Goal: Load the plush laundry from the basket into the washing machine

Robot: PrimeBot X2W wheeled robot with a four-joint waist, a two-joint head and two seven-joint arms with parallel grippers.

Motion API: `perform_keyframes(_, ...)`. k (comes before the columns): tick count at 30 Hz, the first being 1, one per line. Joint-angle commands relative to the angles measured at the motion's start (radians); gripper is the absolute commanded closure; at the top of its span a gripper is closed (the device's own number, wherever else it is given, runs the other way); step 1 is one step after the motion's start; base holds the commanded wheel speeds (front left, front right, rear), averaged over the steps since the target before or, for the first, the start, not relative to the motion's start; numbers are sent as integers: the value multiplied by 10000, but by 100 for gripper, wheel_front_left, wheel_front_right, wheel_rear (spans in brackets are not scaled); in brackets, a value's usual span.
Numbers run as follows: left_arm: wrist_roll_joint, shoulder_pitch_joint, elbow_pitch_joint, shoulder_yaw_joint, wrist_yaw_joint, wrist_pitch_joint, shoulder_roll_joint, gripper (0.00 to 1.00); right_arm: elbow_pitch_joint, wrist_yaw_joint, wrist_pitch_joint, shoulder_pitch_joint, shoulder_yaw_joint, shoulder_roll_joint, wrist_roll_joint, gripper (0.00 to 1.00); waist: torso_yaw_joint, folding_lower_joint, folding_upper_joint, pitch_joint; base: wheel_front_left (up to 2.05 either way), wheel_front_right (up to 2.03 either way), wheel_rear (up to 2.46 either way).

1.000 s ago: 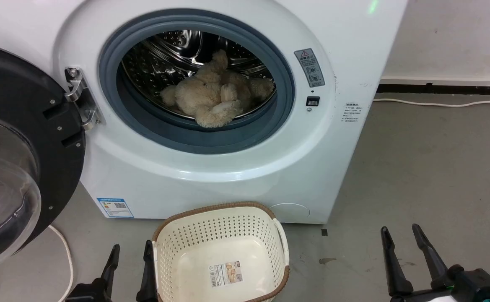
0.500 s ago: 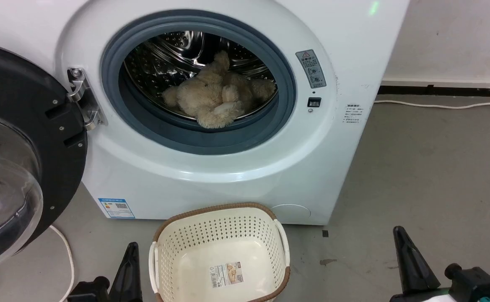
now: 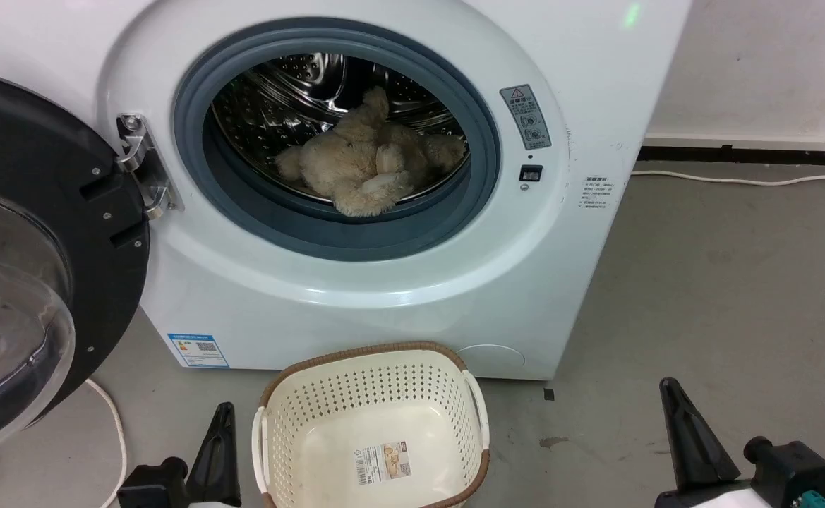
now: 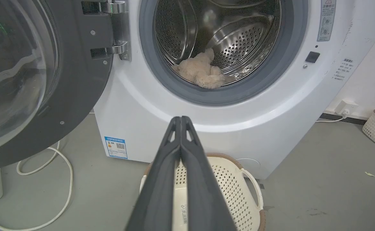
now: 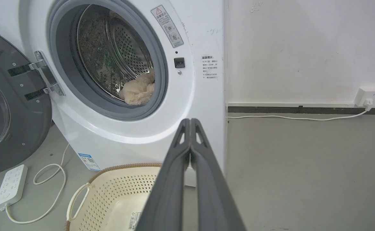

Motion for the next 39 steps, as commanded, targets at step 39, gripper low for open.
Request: perform_keyframes(39, 964, -490, -394, 213, -160, 867, -134, 100, -141, 4, 869, -494, -132, -3, -714, 100, 98, -1, 0, -82, 0, 0, 0)
